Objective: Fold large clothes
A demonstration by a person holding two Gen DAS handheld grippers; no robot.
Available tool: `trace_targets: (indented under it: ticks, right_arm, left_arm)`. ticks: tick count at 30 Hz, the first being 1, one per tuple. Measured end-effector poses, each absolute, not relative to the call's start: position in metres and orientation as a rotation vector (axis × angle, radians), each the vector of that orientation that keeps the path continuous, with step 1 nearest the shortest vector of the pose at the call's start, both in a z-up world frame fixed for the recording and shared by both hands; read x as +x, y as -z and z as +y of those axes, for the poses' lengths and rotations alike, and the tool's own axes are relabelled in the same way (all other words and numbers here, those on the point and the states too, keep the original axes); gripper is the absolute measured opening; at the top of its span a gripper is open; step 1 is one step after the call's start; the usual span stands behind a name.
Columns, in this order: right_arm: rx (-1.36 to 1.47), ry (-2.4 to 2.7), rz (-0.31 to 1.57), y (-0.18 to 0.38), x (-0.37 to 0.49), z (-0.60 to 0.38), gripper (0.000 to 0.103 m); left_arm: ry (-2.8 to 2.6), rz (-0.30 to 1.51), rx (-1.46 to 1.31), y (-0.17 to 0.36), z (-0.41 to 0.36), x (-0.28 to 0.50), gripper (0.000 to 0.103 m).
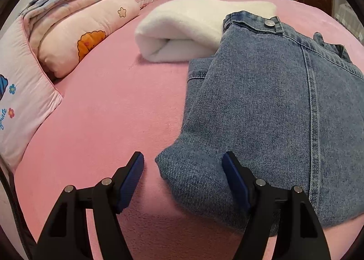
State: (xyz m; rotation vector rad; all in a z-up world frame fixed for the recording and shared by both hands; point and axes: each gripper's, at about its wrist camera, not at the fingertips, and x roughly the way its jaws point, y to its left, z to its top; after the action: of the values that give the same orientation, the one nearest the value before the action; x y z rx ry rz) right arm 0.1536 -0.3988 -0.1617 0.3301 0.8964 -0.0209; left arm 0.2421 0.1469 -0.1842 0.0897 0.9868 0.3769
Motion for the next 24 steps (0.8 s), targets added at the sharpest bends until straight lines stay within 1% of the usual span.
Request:
trace_targets:
  ticks: [5,6,8,9,10,11,12,16,21,24]
  right_arm:
    - [0.207,-0.029,0.919,0.167,0.163,-0.383,0.042]
    - [0.172,-0.036,0.936,0.171,0.166,-0.377,0.038]
    - [0.115,-0.019,0.983,0.180,0.169,-0.372,0.022]
    - [0.101,-0.014,1.002,0.185,0.169,-0.372,0.020]
    - [0.088,-0.002,1.030,0.190,0.169,-0.371,0.013]
    - [0.078,0.009,1.066,0.198,0.169,-0.372,0.003]
    - [0.050,0.048,1.103,0.207,0.168,-0.373,0.000]
    - [0.077,0.085,1.073,0.198,0.159,-0.378,0.000]
    - [0.087,0.094,0.932,0.156,0.160,-0.365,0.000]
    - [0.087,0.089,0.920,0.153,0.173,-0.359,0.000]
  left_arm:
    - [-0.372,0.988,0.080,0.186,0.150,0.244,0.071]
    - [-0.372,0.988,0.082,0.186,0.150,0.244,0.071]
    - [-0.370,0.988,0.096,0.186,0.150,0.245,0.071]
    - [-0.370,0.988,0.101,0.187,0.150,0.245,0.072]
    - [-0.370,0.988,0.107,0.187,0.150,0.245,0.072]
    - [-0.370,0.989,0.110,0.188,0.150,0.246,0.073]
    - [-0.370,0.990,0.109,0.188,0.150,0.246,0.073]
    - [-0.378,0.985,0.124,0.182,0.148,0.245,0.073]
    - [-0.380,0.958,0.125,0.164,0.141,0.234,0.073]
    - [-0.368,0.928,0.125,0.156,0.135,0.228,0.073]
